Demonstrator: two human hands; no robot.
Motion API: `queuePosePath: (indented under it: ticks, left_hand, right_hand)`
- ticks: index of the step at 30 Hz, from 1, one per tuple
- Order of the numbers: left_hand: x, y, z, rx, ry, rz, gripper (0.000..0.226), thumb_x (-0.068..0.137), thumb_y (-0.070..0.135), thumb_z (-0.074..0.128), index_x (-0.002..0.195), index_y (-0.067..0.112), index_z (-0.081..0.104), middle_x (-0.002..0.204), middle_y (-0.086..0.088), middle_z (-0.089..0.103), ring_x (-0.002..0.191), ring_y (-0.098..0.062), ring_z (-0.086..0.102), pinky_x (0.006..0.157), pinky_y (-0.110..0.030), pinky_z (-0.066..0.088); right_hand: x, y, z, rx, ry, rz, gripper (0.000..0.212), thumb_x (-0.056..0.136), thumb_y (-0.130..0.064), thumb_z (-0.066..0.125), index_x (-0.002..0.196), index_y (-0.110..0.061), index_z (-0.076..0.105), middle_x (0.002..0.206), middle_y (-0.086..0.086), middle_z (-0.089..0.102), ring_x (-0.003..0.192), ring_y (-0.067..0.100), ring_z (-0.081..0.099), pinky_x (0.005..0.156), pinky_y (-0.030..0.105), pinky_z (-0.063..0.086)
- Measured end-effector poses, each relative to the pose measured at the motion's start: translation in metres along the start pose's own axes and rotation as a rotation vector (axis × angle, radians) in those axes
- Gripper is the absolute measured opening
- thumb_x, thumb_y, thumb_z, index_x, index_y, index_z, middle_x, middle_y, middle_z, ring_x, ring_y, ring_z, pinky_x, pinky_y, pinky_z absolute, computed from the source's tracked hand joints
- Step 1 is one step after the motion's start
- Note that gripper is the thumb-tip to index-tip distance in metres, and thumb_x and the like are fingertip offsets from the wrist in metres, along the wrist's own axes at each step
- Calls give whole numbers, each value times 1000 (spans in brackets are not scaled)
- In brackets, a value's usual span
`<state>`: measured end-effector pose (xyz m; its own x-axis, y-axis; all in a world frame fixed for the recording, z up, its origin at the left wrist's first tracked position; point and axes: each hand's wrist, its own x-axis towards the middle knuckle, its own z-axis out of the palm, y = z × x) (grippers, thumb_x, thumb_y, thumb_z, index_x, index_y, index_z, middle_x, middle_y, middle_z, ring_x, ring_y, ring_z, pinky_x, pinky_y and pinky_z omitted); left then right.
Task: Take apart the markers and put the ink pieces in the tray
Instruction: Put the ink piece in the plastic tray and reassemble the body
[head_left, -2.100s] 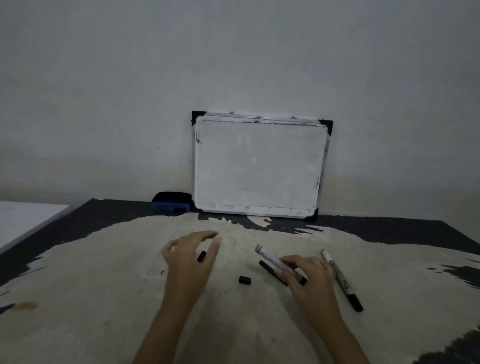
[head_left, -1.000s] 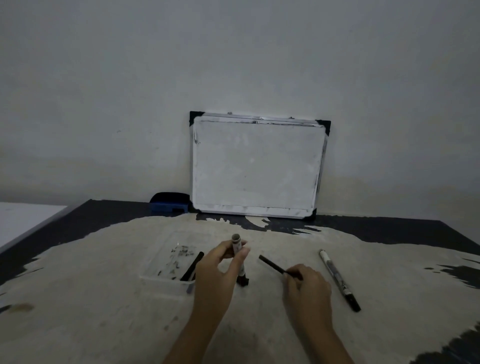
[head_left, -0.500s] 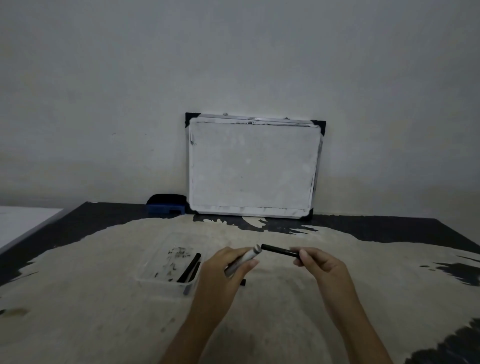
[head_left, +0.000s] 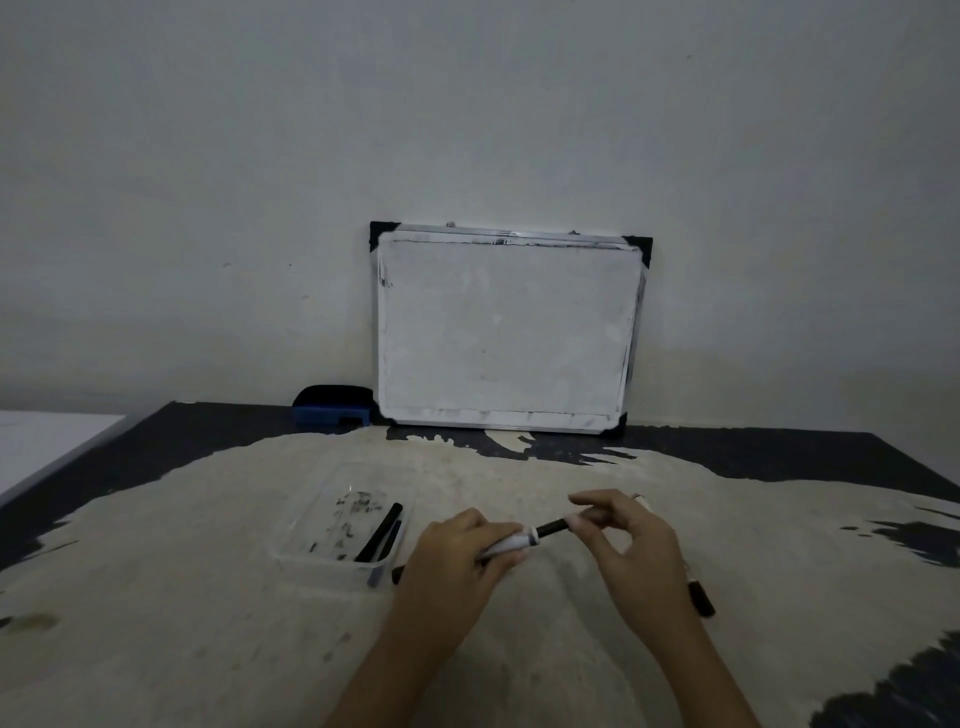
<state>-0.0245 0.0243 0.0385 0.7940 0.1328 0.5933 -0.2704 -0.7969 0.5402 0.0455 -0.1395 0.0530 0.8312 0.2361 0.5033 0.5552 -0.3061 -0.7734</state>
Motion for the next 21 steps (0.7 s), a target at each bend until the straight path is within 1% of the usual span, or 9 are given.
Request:
queuePosePath:
  ticks: [2,5,7,10,11,13,16,19,21]
  left_hand:
    - [-1,0,3,13,8,-21,52,78,57,37,110,27,65,86,1,67,72,-7,53,71,-28,49]
    - [-1,0,2,20,61,-22,49,80,54,41,110,24,65,87,-2,69,74,-11,59,70,-28,52]
    - [-1,0,1,27,90,-29,37,83,44,55,110,21,65,87,-4,69,74,-12,59,67,-20,49]
    - [0,-5,0,55,127,-54,27,84,29,62,108,18,66,85,-4,69,71,-8,56,61,-4,39]
    - [1,-6,-1,55,132,-63,25,84,26,63,107,17,67,86,-4,69,71,-7,56,60,-3,40]
    - [2,-9,-2,29,159,-81,23,83,18,65,105,13,67,86,-2,68,72,-7,56,69,0,42]
    - [4,-15,-4,-11,191,-98,23,79,9,68,102,8,68,79,-4,67,69,-12,61,70,3,41]
    - [4,-18,-5,-28,218,-79,20,80,9,68,100,9,69,73,5,59,63,3,54,66,0,40]
    - [3,-16,-5,-46,233,-73,19,82,13,66,101,12,69,72,7,57,64,4,53,66,-3,41]
  right_hand:
    - [-4,-2,13,27,17,-19,18,77,-9,70,81,-26,66,74,-13,68,79,-4,62,69,3,45]
    - [-9,-3,28,61,-50,-68,21,82,-8,65,79,-28,67,78,-12,70,79,-1,64,72,10,49]
    - [-11,-2,33,76,-91,-63,26,85,-7,61,85,-32,67,85,-12,71,84,0,64,76,12,49]
    - [-11,1,37,91,-132,-45,32,87,-5,57,95,-36,64,98,-12,69,92,-1,61,80,11,48]
    - [-12,1,39,72,-140,-37,33,87,-5,56,98,-36,62,101,-13,67,94,-2,60,81,11,47]
    - [-16,3,43,-21,-174,-21,33,90,-10,52,109,-35,59,110,-16,61,100,-3,54,89,14,43]
    - [-22,7,55,-221,-300,-110,37,94,-19,45,128,-32,49,132,-13,51,117,-2,41,101,15,29]
    - [-25,9,67,-335,-439,-162,42,96,-26,37,137,-34,38,147,-10,37,132,7,32,111,24,25]
    - [-26,11,71,-388,-495,-201,42,97,-30,33,138,-32,37,147,-7,38,133,11,33,111,28,25]
